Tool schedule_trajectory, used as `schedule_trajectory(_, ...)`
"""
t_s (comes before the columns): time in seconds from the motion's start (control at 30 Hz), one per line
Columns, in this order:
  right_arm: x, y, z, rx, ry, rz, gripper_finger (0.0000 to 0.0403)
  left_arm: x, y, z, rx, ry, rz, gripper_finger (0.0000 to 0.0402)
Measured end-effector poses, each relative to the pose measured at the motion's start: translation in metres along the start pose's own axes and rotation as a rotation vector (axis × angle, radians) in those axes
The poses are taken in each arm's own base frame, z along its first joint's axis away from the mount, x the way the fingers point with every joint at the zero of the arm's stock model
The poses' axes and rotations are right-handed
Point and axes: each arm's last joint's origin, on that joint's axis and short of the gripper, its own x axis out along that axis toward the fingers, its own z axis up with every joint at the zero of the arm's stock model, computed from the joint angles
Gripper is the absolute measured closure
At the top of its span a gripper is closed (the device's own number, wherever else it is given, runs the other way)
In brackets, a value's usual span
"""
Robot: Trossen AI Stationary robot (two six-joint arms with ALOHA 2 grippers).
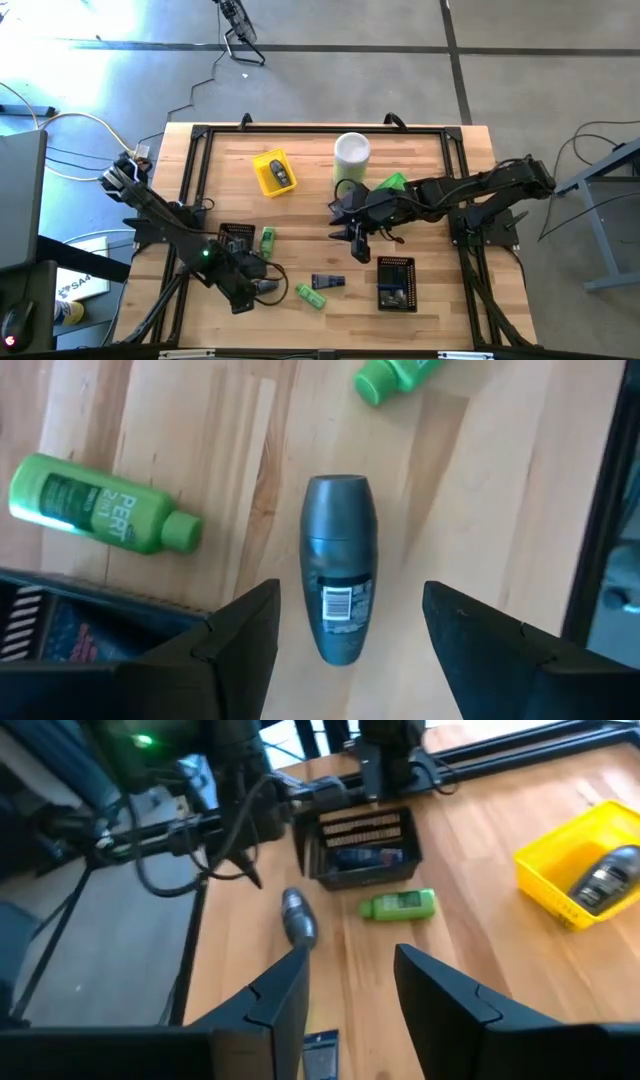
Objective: Pick & Place Travel size toiletries
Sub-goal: Put the deodorant into the yellow bin
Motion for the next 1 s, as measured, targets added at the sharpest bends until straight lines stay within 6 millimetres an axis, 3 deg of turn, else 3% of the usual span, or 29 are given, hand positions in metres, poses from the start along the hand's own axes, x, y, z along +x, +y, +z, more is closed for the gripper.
schedule_trajectory(0.5, 0.0, 0.003, -0.001, -0.082, 0.019, 0.051, 0.0272, 0.038, -0.017, 0.003, -0.015, 0.004, 0.007, 0.016)
schedule_trajectory(1.0, 0.0, 0.005, -0.002, -0.1, 0.027, 0.079, 0.0277, 0.054, -0.018, 0.001, -0.033, 0.029, 0.054, 0.016)
